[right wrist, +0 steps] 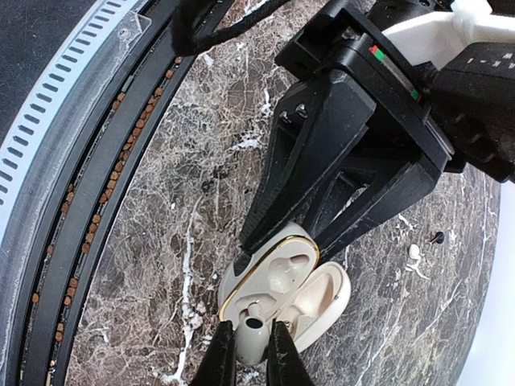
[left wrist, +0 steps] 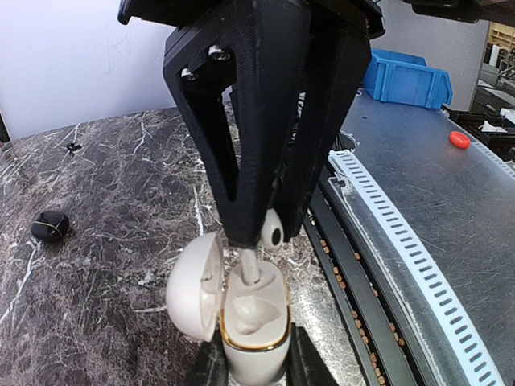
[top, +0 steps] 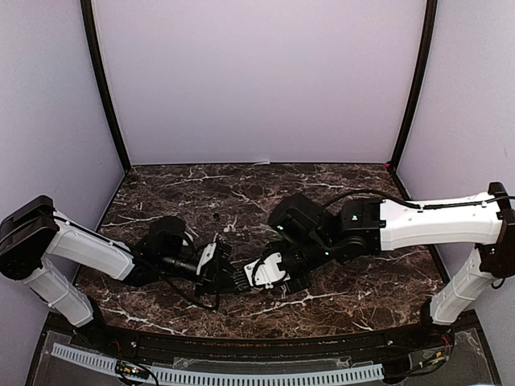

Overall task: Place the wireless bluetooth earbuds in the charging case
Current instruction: Insert the right earbud into the right side groove of the charging case.

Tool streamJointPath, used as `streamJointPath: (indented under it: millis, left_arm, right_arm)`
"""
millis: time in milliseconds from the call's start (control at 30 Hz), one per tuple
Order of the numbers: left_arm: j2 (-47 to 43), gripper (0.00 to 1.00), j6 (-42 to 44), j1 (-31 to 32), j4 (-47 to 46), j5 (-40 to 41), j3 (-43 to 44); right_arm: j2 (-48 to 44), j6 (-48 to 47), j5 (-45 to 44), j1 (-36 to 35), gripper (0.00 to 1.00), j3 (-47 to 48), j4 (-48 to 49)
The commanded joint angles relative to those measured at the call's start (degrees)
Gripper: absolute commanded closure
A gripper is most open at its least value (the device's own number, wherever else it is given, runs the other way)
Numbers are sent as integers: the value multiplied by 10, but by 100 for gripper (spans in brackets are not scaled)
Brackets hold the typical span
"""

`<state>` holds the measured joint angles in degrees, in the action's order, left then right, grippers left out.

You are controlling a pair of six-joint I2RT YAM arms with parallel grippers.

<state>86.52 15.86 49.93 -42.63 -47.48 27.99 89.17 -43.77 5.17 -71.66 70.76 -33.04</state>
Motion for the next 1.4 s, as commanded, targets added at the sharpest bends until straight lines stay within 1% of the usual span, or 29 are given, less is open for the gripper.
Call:
streamJointPath:
  millis: [0, 267, 467, 700, 900, 1267, 1367]
  left_arm:
    - [-17, 99, -3, 0, -17, -7, -6]
    - [-19, 99, -3, 0, -17, -5, -6]
    - [-17, 99, -3, 0, -17, -4, -6]
    - [-19, 99, -7, 0, -28, -3, -7]
    - [-14, 99, -16, 0, -47, -2, -8]
    - [-21, 99, -19, 0, -62, 7, -13]
    - [-21, 99, -24, 0, -79, 9, -18]
  right_arm:
    - [2, 9, -5, 5, 100, -10, 8]
    - [4, 16, -12, 7, 100, -16, 3]
    - [20, 46, -3, 13, 100, 3, -16]
    - [21, 70, -4, 13, 100, 7, -12]
    - [52, 93, -4, 14, 100, 23, -18]
    - [74, 134, 4, 22, 100, 49, -25]
    - [78, 144, 6, 23, 97, 53, -25]
